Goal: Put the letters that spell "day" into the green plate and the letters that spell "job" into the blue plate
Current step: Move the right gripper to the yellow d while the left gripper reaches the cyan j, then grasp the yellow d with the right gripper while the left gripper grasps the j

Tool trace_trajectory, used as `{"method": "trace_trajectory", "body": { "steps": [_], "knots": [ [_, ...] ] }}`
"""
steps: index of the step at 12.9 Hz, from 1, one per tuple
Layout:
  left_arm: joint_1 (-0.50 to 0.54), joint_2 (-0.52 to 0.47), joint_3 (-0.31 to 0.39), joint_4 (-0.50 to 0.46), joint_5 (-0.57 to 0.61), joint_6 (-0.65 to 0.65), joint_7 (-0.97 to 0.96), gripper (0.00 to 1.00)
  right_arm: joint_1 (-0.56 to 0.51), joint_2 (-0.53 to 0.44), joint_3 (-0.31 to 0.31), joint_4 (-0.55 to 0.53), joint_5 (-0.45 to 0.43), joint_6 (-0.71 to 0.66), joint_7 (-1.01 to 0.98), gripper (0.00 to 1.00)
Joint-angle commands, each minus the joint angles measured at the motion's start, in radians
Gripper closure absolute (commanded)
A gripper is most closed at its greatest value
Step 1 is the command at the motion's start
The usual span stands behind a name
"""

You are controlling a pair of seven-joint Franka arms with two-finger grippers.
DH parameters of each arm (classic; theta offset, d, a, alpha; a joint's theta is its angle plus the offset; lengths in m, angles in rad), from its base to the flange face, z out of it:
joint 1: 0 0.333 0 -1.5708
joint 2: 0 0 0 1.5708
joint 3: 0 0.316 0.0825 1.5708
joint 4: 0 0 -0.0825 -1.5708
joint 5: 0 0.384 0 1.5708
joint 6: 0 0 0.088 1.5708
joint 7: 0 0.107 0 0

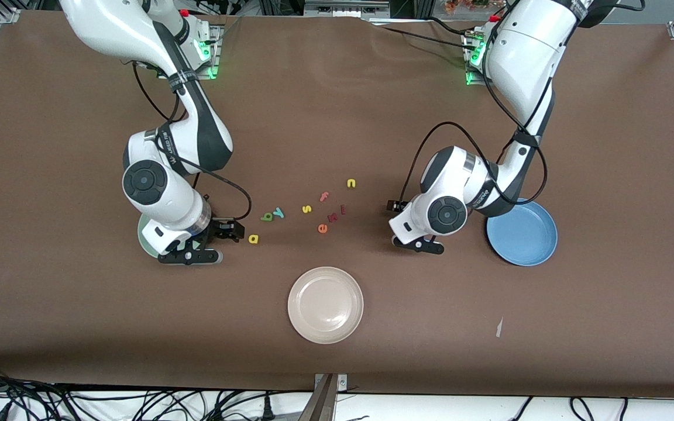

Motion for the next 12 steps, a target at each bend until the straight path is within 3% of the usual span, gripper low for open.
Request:
{"method": "trace_trajectory", "body": {
  "steps": [1,3,4,7,12],
  "knots": [
    [-0.015,-0.004,0.011,-0.052,0.005,0.038,-0.018,0.01,0.061,-0.019,-0.015,-0.098,0.063,0.107,0.025,0.01],
    [-0.019,-0.008,0.009,-0.101,0.007,0.112,-0.019,0.04,0.084,0.03,-0.023,-0.109,0.08,0.147,0.028,0.01],
    [-0.032,-0.007,0.011,-0.106,0.008,0.12,-0.021,0.13,0.101,0.056,-0.041,-0.109,0.084,0.172,0.031,0.01],
    [-0.055,-0.005,0.011,-0.121,0.013,0.151,-0.094,0.14,0.156,0.095,-0.105,-0.106,0.183,0.19,0.044,0.02],
    [-0.065,-0.027,0.012,-0.16,0.016,0.164,-0.153,0.19,0.21,0.151,-0.148,-0.099,0.199,0.238,0.078,0.02]
  ]
}}
